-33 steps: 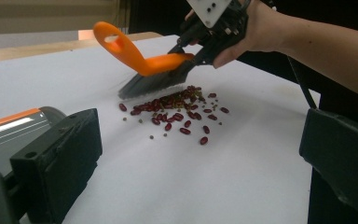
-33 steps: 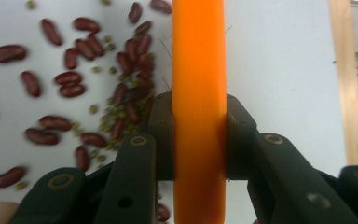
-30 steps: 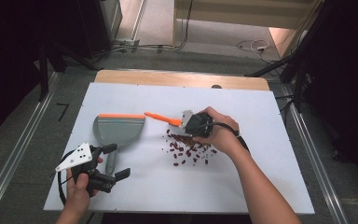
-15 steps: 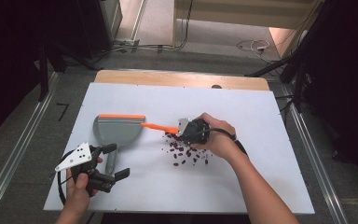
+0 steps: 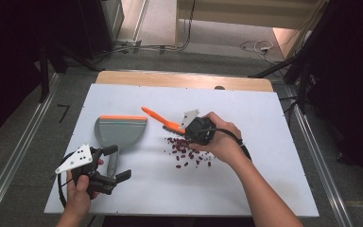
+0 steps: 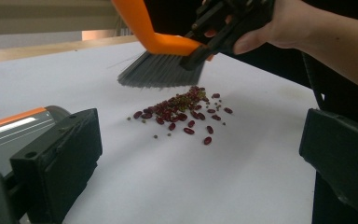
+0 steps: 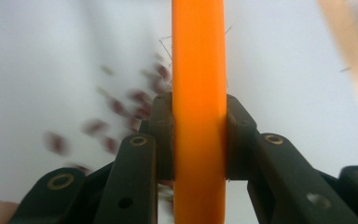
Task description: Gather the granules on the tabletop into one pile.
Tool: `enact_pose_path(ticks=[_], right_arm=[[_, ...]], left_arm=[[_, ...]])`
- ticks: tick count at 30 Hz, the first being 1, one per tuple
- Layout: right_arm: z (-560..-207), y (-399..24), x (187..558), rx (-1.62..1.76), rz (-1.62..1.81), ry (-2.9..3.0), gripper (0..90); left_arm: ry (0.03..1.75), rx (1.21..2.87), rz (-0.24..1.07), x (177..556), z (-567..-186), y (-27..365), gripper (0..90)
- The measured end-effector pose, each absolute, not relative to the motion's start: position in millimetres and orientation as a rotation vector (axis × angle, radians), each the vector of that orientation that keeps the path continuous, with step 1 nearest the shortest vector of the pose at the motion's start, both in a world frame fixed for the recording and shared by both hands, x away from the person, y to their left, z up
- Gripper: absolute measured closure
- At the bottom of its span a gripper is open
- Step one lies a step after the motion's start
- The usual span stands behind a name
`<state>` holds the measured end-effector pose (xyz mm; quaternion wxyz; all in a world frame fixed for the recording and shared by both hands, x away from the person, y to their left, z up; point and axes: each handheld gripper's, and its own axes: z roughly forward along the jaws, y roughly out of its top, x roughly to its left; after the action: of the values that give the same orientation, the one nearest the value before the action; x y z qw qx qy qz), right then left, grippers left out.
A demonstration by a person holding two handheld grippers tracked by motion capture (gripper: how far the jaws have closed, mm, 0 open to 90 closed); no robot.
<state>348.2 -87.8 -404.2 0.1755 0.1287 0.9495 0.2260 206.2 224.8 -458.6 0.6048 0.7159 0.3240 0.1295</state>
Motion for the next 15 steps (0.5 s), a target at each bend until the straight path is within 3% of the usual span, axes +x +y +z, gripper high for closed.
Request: enact_pose_path(ticks=[6,15], right_arm=[[-406.2,-63.3,332.4,0.724,0.755,2.826,68.6],[-428.5,-40.8,331.0,0.916,0.724,2.958,68.6]], left_arm=[[0.745,1.657,0.299,205.4,-458.1,224.6,0.1],[0.745,1.660,0.301,205.7,-458.5,225.4,0.1]])
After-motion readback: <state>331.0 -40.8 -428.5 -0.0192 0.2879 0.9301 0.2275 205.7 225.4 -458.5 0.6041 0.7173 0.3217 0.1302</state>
